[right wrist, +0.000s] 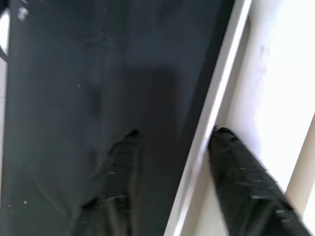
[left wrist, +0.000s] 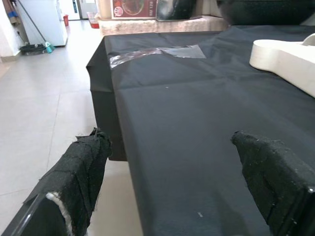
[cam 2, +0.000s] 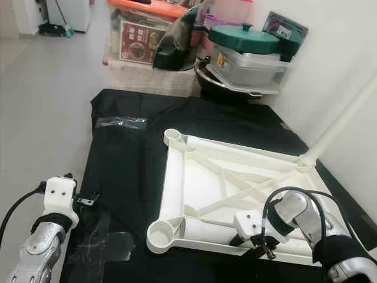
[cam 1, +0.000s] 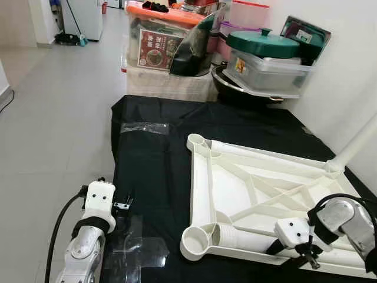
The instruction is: Building children table
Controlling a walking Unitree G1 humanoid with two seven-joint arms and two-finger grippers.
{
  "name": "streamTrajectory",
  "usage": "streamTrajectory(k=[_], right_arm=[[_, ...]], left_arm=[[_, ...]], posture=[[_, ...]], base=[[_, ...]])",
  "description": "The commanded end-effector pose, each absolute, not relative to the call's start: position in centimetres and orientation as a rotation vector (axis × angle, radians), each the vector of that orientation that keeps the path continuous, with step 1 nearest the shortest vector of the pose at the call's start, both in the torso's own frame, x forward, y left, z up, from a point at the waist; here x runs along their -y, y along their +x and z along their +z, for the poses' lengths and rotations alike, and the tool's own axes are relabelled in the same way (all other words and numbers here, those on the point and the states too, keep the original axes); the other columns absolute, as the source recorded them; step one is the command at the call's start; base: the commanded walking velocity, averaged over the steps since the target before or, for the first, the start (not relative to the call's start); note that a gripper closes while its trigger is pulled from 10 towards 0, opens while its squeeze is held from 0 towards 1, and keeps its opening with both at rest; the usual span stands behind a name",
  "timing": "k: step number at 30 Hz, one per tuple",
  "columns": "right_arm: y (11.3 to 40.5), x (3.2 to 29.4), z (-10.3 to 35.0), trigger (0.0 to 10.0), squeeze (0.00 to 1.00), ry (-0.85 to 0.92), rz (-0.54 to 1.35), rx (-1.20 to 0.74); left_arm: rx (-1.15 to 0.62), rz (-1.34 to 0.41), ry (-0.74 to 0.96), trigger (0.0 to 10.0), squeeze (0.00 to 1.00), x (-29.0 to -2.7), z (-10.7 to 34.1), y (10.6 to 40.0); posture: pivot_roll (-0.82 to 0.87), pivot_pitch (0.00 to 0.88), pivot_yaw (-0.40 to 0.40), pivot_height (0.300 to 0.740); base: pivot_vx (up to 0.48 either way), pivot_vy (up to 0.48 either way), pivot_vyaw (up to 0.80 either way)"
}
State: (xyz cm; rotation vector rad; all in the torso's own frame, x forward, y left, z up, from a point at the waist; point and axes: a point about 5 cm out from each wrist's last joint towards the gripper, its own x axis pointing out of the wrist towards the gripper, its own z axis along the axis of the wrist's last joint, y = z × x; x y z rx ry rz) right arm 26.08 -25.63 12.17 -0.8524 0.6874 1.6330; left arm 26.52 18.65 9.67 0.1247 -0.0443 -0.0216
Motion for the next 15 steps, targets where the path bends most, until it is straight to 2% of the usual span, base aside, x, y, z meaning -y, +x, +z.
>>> streamTrajectory(k=[1, 6, 7, 14, 15], right_arm=[[26.7, 24.6, 13.7, 10.0, 1.0, -0.854, 1.651, -0.611], [27.2, 24.0, 17.2, 10.0, 1.0, -0.848, 1.634, -0.499], [27.1, 23.5, 19.2, 10.0, 1.0, -0.813, 1.633, -0.439], [26.8, 22.7, 22.4, 10.0, 1.0, -0.711, 1.648, -0.313], [27.2, 22.3, 23.2, 10.0, 1.0, -0.655, 1.64, -0.248]], left_arm=[[0.033, -0.033, 0.106, 10.0, 0.0, -18.2, 9.3, 26.5], [0.033, -0.032, 0.1, 10.0, 0.0, -18.2, 9.2, 26.4], [0.032, -0.033, 0.096, 10.0, 0.0, -18.1, 9.2, 26.4], [0.031, -0.04, 0.091, 10.0, 0.0, -18.0, 9.1, 26.4], [0.032, -0.041, 0.09, 10.0, 0.0, -17.9, 9.0, 26.4]], posture=[[0.1, 0.0, -0.16, 0.74], [0.09, 0.0, -0.158, 0.74], [0.09, 0.0, -0.157, 0.74], [0.09, 0.0, -0.157, 0.74], [0.09, 0.0, -0.156, 0.74]], base=[[0.0, 0.0, 0.0], [0.0, 0.0, 0.0], [0.0, 0.0, 0.0], [0.0, 0.0, 0.0], [0.0, 0.0, 0.0]])
